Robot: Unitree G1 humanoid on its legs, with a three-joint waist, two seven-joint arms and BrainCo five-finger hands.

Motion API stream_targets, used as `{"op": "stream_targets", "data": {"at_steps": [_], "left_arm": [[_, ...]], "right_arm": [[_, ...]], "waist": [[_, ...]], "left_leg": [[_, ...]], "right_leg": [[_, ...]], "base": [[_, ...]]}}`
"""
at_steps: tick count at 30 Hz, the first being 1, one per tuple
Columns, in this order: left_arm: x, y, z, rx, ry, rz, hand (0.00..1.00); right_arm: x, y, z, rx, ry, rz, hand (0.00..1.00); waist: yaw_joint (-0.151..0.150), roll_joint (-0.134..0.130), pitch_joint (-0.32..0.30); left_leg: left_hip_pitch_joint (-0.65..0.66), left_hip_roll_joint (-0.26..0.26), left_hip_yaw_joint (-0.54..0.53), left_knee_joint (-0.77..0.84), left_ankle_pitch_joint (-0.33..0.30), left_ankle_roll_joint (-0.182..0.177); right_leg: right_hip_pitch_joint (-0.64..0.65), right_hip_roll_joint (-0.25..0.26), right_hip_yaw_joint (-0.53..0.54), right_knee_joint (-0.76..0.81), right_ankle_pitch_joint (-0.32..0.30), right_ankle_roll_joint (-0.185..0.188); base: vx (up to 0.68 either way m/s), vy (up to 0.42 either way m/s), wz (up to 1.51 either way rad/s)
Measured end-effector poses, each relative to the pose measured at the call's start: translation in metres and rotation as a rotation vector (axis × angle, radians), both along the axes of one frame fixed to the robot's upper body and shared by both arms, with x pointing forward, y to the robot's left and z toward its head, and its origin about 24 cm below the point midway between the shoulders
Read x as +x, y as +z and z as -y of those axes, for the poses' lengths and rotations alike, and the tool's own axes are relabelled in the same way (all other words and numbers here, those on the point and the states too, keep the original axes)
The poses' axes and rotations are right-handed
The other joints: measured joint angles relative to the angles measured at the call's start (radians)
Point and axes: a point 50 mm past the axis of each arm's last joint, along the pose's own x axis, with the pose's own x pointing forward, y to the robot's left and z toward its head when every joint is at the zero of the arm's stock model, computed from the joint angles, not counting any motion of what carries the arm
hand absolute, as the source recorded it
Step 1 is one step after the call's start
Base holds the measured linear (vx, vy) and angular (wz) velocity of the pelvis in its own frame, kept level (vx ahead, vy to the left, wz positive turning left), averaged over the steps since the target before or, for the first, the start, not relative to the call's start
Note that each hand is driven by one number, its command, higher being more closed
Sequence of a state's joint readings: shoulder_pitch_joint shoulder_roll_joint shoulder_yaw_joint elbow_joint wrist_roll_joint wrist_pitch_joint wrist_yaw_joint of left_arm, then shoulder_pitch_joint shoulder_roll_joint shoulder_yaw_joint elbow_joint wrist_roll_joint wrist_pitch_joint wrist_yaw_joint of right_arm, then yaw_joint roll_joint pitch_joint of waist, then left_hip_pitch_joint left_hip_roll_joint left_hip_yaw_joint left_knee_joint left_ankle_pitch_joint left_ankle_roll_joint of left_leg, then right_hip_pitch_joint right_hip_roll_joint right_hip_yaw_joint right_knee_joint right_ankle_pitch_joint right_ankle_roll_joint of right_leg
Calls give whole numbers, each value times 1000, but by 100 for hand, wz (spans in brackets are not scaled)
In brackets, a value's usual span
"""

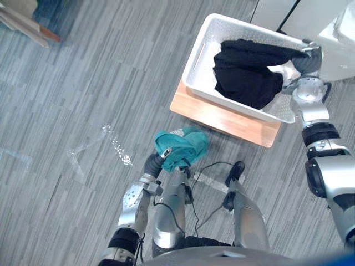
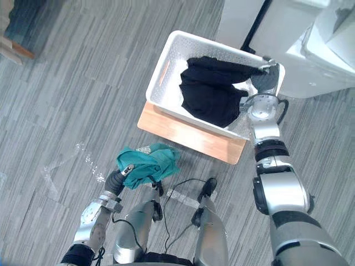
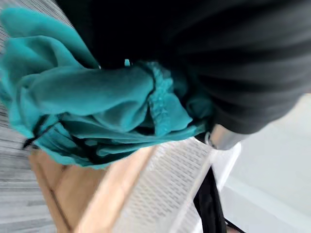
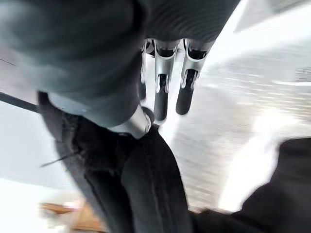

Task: Tidy the bed and pick cloth on bed and put in laundry

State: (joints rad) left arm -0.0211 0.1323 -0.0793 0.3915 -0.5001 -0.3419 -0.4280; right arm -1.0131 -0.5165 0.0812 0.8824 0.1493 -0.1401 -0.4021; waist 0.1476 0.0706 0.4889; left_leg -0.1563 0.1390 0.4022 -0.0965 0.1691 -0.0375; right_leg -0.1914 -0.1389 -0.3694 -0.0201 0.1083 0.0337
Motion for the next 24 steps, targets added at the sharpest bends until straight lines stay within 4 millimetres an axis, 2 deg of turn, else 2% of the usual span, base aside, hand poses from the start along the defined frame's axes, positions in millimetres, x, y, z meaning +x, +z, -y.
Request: {"op": "stream_targets", "data": {"at_steps": [3, 5, 6, 8, 10, 12, 14, 16, 24], "left_arm": [[8, 10, 3, -5, 0, 7, 100], [11, 9, 2, 0, 12, -33, 100], [11, 4, 0, 11, 30, -89, 100], [11, 1, -1, 23, 42, -124, 100], [8, -8, 3, 52, 30, -193, 100], [7, -16, 6, 58, 28, -241, 100], [2, -26, 12, 74, 24, -303, 100], [-1, -31, 13, 79, 35, -336, 100], [-13, -50, 15, 94, 53, -439, 100]], "right_arm": [[2, 8, -16, -8, 41, 35, 0], [2, 6, -33, 6, 92, 49, 0], [-3, -8, -46, 24, 139, 43, 0], [-6, -22, -50, 34, 154, 20, 0], [-12, -48, -50, 33, 150, -47, 0], [-14, -62, -48, 32, 140, -92, 0], [-19, -80, -44, 10, 126, -157, 0], [-21, -89, -43, -22, 132, -200, 0], [-22, -100, -55, -192, 177, -282, 0]], "waist": [[-16, -17, -4], [-27, -47, -20], [-28, -97, -65], [-36, -128, -93], [-55, -167, -143], [-60, -170, -161], [-79, -166, -199], [-82, -166, -223], [-89, -168, -282]], "left_leg": [[40, 4, 1, 0, -2, -3], [74, 9, 10, 0, -7, -10], [95, 19, 29, 0, -18, -23], [109, 25, 34, -1, -23, -29], [134, 29, 47, -1, -32, -36], [159, 28, 59, -1, -39, -38], [183, 26, 63, -2, -45, -40], [201, 30, 74, -2, -47, -44], [226, 38, 77, -7, -49, -48]], "right_leg": [[45, 6, 1, -9, 0, 0], [78, 14, 8, -22, 1, 1], [96, 27, 26, -42, 1, 1], [109, 33, 31, -49, 0, 0], [129, 39, 41, -56, -1, 0], [149, 38, 52, -59, -2, 1], [175, 38, 54, -70, -2, 4], [187, 42, 59, -73, -2, 4], [210, 49, 60, -74, -1, 5]], "base": [[64, -8, 1], [62, -24, -17], [67, -39, -30], [85, -50, -18], [75, -27, -16], [36, -3, -16], [43, -7, -5], [41, -17, -14], [6, -6, -3]]}}
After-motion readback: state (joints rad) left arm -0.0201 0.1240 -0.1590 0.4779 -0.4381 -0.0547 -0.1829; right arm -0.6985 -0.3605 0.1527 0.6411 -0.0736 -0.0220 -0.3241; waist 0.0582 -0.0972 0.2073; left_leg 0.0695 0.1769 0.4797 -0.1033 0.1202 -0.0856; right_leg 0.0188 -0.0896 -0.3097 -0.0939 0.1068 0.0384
